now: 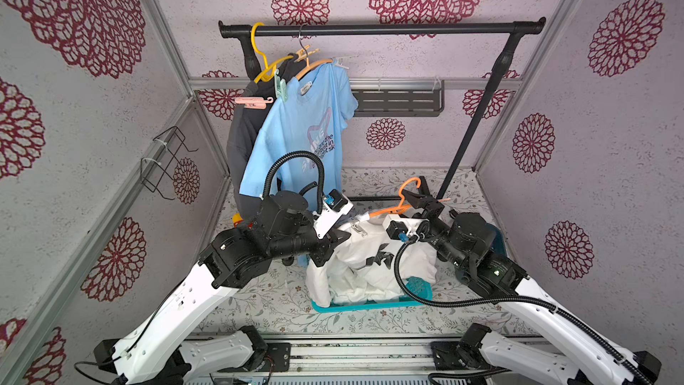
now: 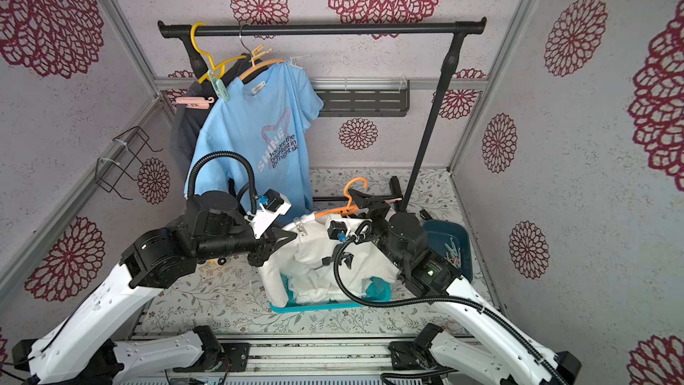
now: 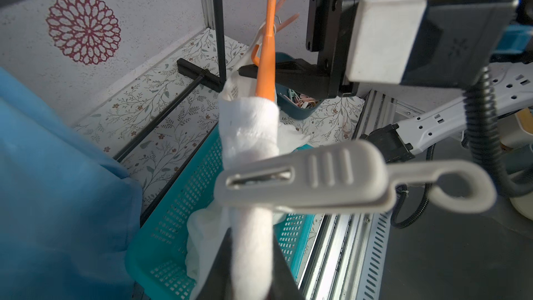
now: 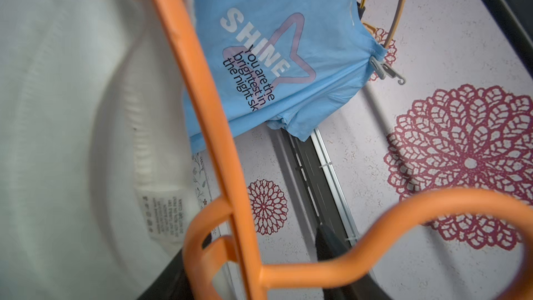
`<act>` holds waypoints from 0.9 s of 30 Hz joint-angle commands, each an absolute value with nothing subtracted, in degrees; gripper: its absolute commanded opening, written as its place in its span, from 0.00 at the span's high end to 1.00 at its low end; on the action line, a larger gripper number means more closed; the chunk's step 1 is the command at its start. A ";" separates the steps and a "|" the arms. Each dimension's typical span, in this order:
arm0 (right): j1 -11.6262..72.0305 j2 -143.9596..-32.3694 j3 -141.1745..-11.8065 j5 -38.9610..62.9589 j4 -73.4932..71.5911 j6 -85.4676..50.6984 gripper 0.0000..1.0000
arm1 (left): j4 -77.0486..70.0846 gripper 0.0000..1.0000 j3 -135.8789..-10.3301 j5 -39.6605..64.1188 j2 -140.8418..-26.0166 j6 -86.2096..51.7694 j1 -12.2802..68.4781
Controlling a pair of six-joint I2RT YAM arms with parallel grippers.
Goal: Use clothespins to secure the t-shirt on both sides of the hanger
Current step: Hang the hanger on the clothesline.
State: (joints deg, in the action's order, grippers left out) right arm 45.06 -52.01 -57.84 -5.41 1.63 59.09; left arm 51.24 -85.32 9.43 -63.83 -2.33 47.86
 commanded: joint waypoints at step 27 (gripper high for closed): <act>45.26 -28.71 -52.35 -5.84 -0.82 11.68 0.05 | 31.60 1.00 -82.40 2.65 -54.62 -7.49 48.16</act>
State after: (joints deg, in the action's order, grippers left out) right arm 45.06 -29.93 -53.69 -1.87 0.60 20.16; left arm 41.21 -80.31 3.66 -56.82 -5.13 47.86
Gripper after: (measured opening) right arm 0.949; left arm 0.163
